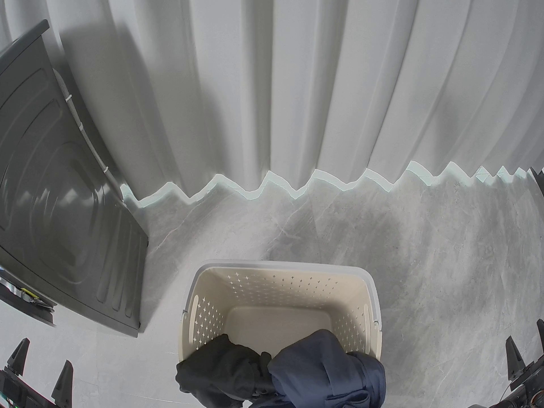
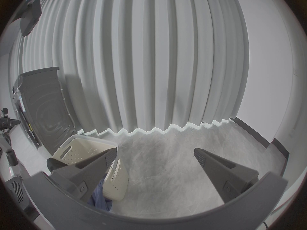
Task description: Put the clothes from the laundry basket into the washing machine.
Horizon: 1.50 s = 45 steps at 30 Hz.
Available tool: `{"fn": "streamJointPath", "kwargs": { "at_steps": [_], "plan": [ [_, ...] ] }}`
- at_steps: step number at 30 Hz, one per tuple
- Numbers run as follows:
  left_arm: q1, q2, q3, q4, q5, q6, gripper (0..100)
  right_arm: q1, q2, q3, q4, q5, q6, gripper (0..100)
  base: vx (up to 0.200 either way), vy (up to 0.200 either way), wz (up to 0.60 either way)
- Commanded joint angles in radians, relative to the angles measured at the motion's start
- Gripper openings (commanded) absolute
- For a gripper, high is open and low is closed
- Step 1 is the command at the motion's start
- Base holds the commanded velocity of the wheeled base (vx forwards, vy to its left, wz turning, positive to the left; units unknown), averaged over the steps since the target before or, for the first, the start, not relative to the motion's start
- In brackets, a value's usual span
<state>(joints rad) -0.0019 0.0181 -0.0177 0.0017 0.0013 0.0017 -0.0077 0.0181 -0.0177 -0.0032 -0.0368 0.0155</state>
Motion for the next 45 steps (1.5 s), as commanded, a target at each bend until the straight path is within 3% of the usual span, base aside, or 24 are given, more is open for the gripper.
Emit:
{"fn": "streamJointPath", "kwargs": {
  "at_steps": [1, 15, 27, 45],
  "plan": [
    [0.000, -0.017, 0.018, 0.000, 0.000, 0.000, 100, 0.000, -0.009, 0.018, 0.000, 0.000, 0.000, 100, -0.200, 0.000, 0.00],
    [0.000, -0.017, 0.018, 0.000, 0.002, 0.000, 100, 0.000, -0.009, 0.018, 0.000, 0.000, 0.000, 100, -0.200, 0.000, 0.00],
    [0.000, -0.017, 0.016, 0.000, 0.000, -0.002, 100, 0.000, -0.009, 0.018, 0.000, 0.000, 0.000, 100, 0.000, 0.000, 0.00],
    [0.000, -0.017, 0.016, 0.000, 0.000, -0.002, 100, 0.000, -0.009, 0.018, -0.001, 0.000, -0.002, 100, 0.000, 0.200, 0.00]
  ]
}}
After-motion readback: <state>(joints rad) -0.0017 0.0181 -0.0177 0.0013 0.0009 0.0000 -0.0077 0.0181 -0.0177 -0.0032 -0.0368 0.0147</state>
